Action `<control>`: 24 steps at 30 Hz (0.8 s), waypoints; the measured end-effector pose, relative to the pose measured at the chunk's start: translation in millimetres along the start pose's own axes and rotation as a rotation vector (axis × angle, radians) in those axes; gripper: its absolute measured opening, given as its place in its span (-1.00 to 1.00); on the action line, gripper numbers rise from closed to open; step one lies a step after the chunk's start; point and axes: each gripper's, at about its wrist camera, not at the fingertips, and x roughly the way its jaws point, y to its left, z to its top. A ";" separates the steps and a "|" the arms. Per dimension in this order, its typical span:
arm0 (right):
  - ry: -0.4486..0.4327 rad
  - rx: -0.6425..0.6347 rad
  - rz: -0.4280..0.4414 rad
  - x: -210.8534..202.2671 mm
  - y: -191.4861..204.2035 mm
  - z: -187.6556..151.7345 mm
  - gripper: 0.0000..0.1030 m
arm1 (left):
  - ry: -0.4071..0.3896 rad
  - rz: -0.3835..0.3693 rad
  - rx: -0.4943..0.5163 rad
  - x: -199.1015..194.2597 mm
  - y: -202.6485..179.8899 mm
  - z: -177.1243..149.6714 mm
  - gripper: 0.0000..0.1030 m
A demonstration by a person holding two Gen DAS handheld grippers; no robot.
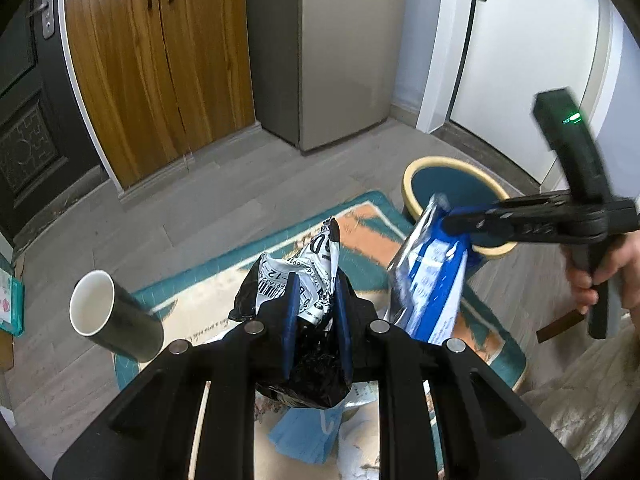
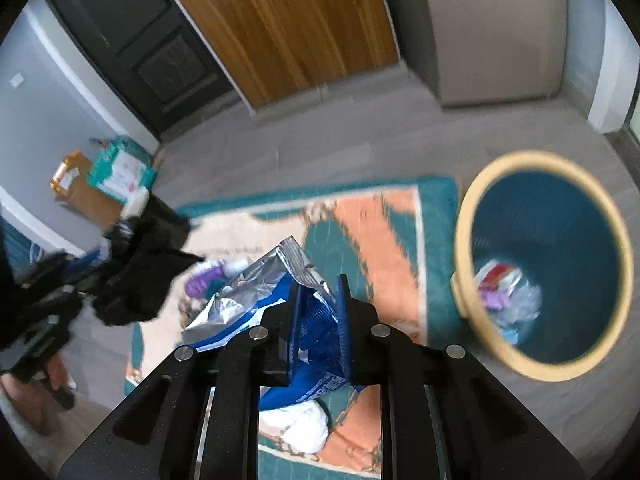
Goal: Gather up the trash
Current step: 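Lift the black bag and blue packaging and carry both over the teal bin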
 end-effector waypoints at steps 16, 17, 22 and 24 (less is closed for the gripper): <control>-0.317 0.143 -0.273 -133.9 -88.5 15.3 -0.66 | -0.042 -0.040 0.094 7.5 -62.2 32.7 -0.68; -0.326 0.160 -0.284 -135.1 -97.7 16.1 -0.66 | -0.038 -0.048 0.111 12.7 -70.9 38.0 -0.67; -0.369 0.251 -0.352 -142.6 -144.2 12.0 -0.66 | -0.035 -0.086 0.136 42.9 -105.6 68.0 -0.68; -0.376 0.272 -0.391 -141.1 -162.2 10.1 -0.66 | -0.035 -0.106 0.145 54.1 -121.6 77.5 -0.68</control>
